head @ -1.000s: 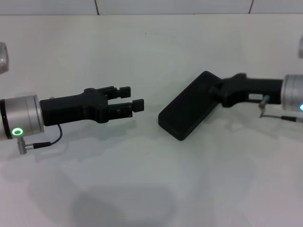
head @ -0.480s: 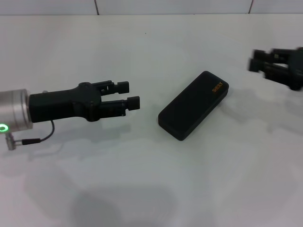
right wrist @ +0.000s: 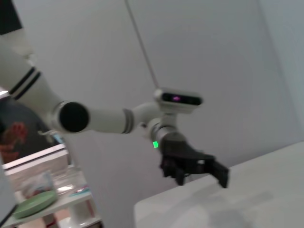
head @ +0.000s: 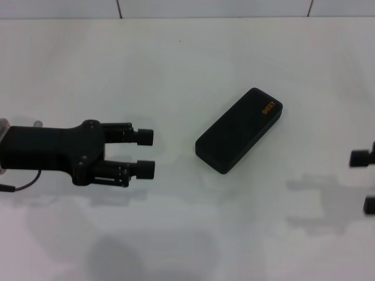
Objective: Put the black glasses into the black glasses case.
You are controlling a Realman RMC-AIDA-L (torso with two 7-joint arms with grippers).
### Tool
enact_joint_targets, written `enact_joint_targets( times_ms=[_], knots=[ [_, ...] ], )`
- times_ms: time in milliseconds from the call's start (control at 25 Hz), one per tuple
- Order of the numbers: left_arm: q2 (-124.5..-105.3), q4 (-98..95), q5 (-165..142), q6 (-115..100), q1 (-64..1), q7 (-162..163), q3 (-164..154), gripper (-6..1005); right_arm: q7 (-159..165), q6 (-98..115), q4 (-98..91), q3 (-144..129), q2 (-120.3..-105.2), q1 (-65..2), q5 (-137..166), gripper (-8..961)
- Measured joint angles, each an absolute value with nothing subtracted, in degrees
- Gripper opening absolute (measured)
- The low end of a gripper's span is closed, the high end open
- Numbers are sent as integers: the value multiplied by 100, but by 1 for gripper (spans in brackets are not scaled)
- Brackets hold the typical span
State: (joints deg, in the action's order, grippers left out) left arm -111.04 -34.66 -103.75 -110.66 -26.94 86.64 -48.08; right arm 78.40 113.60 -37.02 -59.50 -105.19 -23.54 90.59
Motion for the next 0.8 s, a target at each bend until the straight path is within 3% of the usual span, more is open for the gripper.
enact_joint_targets(
  times_ms=[280, 800],
  knots=[
    [-11120, -3471, -10445, -11151, -2662, 8664, -4823, 800, 7621, 11351, -3680, -5949, -10771, -2330, 9316, 734],
    [-11187, -3436, -10440, -11152, -2647, 8589, -4812, 800, 7527, 11161, -3702, -5862, -10870, -2448, 9308, 763]
  ],
)
